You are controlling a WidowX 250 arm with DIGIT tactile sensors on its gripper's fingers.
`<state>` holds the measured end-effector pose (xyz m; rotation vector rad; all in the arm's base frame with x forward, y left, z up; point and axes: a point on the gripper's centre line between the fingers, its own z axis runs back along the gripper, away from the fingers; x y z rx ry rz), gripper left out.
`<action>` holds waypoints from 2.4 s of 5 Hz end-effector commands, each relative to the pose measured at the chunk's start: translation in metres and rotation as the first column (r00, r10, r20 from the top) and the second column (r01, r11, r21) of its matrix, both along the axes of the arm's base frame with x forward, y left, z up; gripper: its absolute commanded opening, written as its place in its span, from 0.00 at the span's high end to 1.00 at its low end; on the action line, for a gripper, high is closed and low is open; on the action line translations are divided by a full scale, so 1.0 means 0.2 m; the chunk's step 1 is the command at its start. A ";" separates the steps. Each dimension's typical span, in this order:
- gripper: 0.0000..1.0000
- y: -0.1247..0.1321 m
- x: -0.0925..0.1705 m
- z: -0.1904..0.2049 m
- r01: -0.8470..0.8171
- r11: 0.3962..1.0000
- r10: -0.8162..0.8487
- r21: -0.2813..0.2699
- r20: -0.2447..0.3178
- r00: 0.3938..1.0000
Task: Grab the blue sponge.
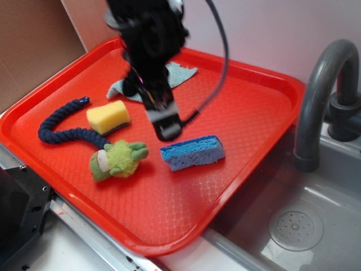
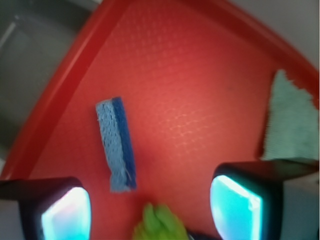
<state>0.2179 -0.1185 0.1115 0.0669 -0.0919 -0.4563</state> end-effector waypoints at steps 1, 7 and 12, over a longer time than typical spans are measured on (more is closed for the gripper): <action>0.00 -0.12 0.05 -0.13 0.056 0.998 -0.056 0.013 -0.022 0.998; 1.00 -0.04 0.08 -0.05 0.003 1.000 -0.004 -0.009 -0.062 0.998; 1.00 0.48 0.03 0.54 -0.419 0.898 0.425 -0.136 0.020 0.905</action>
